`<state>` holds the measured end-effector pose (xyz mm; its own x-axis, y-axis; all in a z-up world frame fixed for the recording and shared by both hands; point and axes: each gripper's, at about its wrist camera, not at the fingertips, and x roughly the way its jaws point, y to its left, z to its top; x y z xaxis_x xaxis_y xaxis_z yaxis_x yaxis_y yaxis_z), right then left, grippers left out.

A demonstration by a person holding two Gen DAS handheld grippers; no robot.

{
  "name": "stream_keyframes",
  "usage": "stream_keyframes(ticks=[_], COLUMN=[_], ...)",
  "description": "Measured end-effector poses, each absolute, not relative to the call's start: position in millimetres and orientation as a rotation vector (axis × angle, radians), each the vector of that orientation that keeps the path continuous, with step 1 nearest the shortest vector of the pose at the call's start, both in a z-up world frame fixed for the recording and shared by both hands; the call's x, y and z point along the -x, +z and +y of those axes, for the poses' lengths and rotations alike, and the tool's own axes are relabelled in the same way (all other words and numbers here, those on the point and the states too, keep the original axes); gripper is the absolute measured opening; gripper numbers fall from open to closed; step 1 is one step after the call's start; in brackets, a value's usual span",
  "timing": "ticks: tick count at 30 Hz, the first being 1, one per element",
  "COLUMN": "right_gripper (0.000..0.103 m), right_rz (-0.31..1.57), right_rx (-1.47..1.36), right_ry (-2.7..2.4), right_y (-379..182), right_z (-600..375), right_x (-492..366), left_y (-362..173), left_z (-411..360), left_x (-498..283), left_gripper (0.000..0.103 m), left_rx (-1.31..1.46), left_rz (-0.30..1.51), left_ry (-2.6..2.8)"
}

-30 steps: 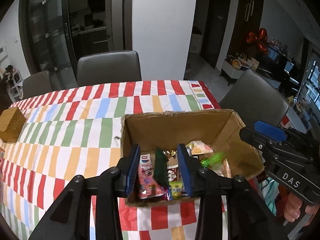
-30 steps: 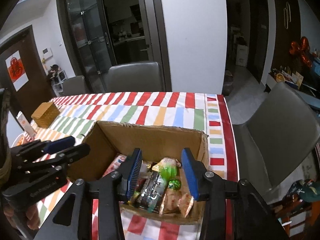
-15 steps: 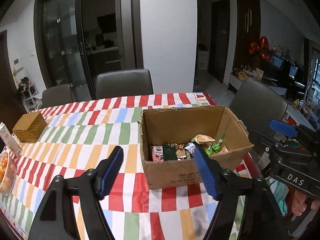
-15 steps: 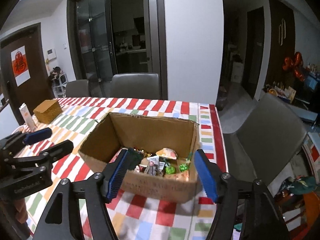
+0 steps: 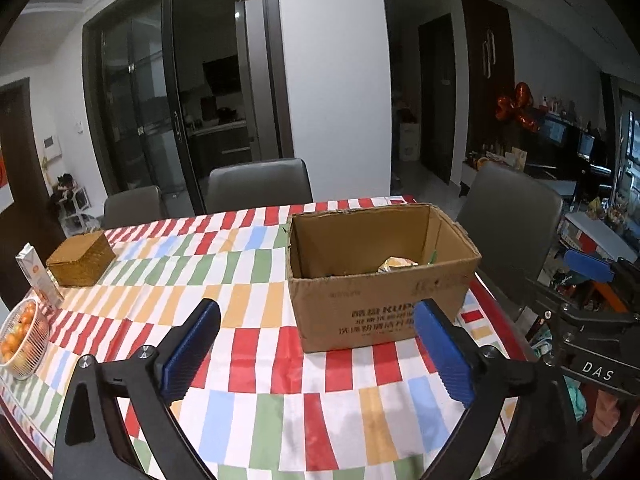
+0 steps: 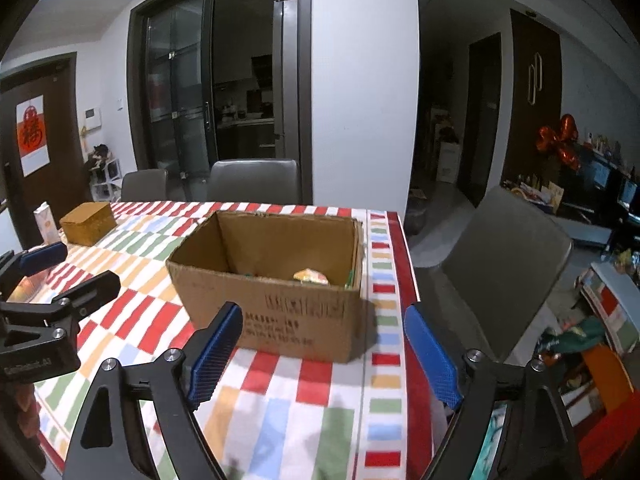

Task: Organize snacks

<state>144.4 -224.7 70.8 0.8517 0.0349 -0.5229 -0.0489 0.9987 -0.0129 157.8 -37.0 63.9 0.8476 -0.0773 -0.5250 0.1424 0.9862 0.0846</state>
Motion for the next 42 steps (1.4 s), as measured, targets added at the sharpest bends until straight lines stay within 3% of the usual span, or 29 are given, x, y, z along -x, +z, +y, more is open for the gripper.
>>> stream_keyframes(ticks=[16,42], right_gripper=[0.085,0.085], right_rz=[0.574,0.525], right_rx=[-0.010,0.013], right_ry=[0.071,0.079], right_y=[63.6,72.2], right_z=[-224.8,-217.4], right_x=[-96.7,-74.1], left_y=[64.6,71.5], left_z=[-32.7,-29.1], left_x=[-103.4,-76.8], left_gripper=[0.102,0.103], left_rx=[-0.108,-0.100], left_rz=[0.509,0.480], left_ry=[-0.110,-0.107])
